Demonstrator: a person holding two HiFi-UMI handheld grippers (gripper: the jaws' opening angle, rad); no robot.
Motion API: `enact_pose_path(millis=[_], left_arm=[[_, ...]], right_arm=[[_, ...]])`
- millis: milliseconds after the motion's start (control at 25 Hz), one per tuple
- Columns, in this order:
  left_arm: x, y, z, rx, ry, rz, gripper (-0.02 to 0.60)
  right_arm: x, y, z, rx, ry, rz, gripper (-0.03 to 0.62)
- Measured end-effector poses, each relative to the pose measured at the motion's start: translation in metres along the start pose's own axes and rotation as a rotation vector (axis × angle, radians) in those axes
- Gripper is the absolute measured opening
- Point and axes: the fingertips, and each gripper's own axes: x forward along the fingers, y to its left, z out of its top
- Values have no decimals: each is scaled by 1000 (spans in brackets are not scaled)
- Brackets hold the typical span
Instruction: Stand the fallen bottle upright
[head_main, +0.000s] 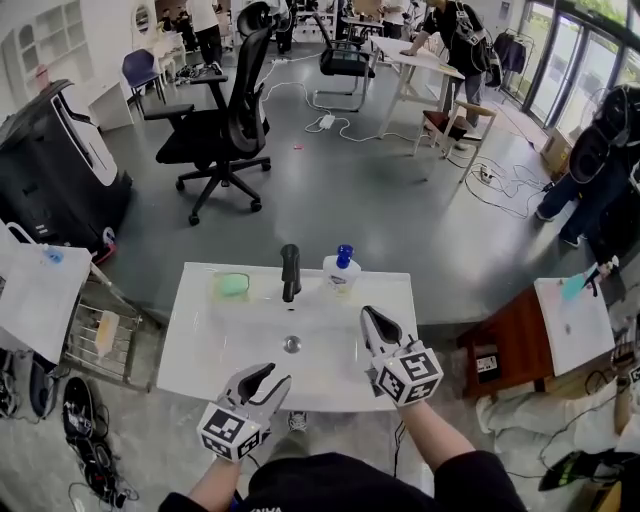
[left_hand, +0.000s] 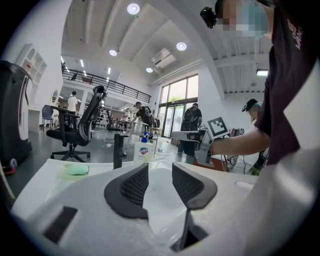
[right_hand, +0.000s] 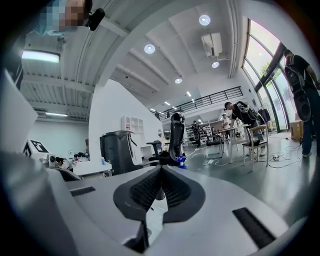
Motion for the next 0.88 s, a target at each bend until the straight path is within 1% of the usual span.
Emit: enact_pose_path(millis=[120, 200, 320, 480, 680, 880], left_arm=[[-9, -13, -5, 6, 6, 9, 129], [-14, -21, -8, 5, 6, 16, 83], [-21, -32, -9, 14, -4, 27, 46], [-29, -45, -10, 14, -14, 48, 34], [-43, -56, -21, 1, -15, 82, 28], [-52, -71, -26, 8, -18, 97, 25]], right_arm=[[-23, 8, -4, 16, -2, 13, 5], [-39, 14, -7, 30, -5, 16, 3], [-61, 21, -14, 59, 0, 13, 3], [-86, 30, -22, 85, 11, 11, 3], [-112, 39, -31, 114, 14, 9, 3], [-132, 46, -39, 119, 25, 11, 3]])
